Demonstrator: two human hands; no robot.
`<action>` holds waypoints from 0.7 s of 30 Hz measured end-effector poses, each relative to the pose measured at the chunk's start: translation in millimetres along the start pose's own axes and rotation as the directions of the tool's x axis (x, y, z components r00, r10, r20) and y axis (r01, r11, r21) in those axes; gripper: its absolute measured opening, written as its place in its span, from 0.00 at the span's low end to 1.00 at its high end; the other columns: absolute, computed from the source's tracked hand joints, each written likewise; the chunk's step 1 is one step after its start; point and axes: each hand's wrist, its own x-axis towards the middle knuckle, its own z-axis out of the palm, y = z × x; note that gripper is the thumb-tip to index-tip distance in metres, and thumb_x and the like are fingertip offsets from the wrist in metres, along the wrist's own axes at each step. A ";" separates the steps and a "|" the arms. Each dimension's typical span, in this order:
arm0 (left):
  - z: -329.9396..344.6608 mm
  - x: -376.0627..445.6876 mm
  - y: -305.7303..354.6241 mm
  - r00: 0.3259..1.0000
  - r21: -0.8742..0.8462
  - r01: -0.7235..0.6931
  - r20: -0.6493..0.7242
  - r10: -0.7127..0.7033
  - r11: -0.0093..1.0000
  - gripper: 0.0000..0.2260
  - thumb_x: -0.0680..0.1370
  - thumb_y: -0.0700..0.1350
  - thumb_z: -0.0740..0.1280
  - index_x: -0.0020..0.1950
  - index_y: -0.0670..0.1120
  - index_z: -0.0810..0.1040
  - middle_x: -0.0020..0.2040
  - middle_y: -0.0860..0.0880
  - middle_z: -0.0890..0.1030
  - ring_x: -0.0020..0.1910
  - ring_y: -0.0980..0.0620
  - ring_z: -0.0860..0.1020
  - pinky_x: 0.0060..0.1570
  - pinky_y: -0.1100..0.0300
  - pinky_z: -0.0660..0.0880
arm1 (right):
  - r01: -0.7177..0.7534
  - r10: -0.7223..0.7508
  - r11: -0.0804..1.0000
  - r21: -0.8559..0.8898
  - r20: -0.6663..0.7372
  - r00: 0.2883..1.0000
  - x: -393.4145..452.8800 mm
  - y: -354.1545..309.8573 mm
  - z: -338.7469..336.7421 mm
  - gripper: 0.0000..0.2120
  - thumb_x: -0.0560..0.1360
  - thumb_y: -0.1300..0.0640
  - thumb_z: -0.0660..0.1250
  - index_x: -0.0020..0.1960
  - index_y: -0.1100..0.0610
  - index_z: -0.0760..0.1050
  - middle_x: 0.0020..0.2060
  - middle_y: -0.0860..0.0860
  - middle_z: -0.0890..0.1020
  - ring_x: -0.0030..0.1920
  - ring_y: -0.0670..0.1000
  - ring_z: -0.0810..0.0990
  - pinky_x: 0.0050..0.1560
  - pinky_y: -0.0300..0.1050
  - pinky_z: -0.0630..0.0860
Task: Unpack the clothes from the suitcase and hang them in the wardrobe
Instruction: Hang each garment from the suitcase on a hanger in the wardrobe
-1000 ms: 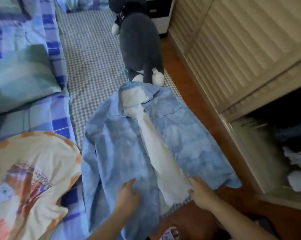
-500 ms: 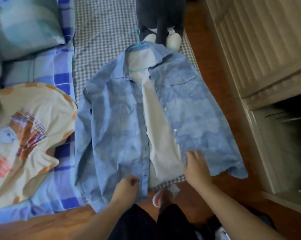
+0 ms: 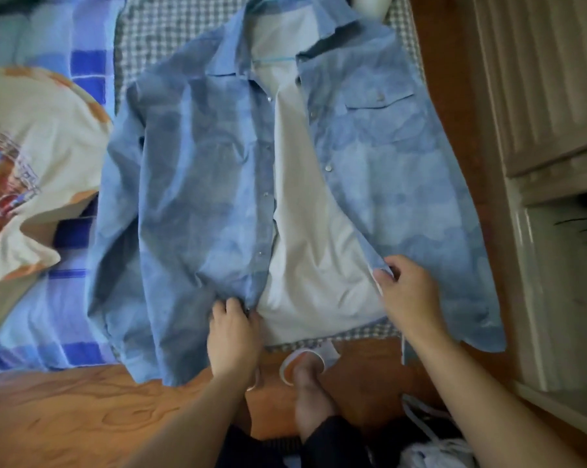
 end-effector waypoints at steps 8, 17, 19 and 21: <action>-68.8 -52.0 21.0 0.994 -0.507 0.097 0.100 -0.054 0.856 0.09 0.75 0.42 0.75 0.42 0.47 0.75 0.35 0.47 0.79 0.34 0.52 0.77 0.35 0.66 0.71 | -0.082 0.011 0.912 0.402 0.175 0.985 -75.2 -78.0 -26.4 0.04 0.73 0.60 0.74 0.45 0.51 0.82 0.37 0.44 0.85 0.39 0.44 0.84 0.41 0.43 0.79; -94.3 -59.8 49.1 0.978 -0.614 0.112 0.207 0.023 0.781 0.05 0.77 0.44 0.74 0.42 0.47 0.83 0.34 0.50 0.82 0.29 0.61 0.77 0.30 0.70 0.71 | 0.061 -0.074 0.962 0.267 0.039 0.997 -112.7 -90.3 38.4 0.03 0.72 0.59 0.75 0.41 0.53 0.83 0.34 0.45 0.80 0.38 0.45 0.79 0.41 0.45 0.75; -97.4 -62.7 50.6 0.978 -0.648 0.110 0.204 0.033 0.753 0.03 0.78 0.43 0.73 0.44 0.47 0.84 0.34 0.50 0.84 0.33 0.60 0.81 0.36 0.65 0.78 | 0.124 -0.123 0.970 0.209 -0.020 0.992 -120.9 -90.1 44.1 0.02 0.72 0.59 0.75 0.43 0.53 0.84 0.35 0.45 0.80 0.39 0.46 0.79 0.42 0.42 0.73; -101.4 -65.8 50.1 0.968 -0.703 0.166 0.248 0.020 0.692 0.03 0.78 0.41 0.73 0.45 0.47 0.85 0.36 0.50 0.86 0.38 0.53 0.85 0.45 0.53 0.83 | 0.135 -0.128 0.975 0.176 -0.053 0.990 -126.4 -92.4 46.6 0.03 0.72 0.60 0.75 0.43 0.53 0.85 0.35 0.46 0.80 0.39 0.46 0.79 0.41 0.41 0.72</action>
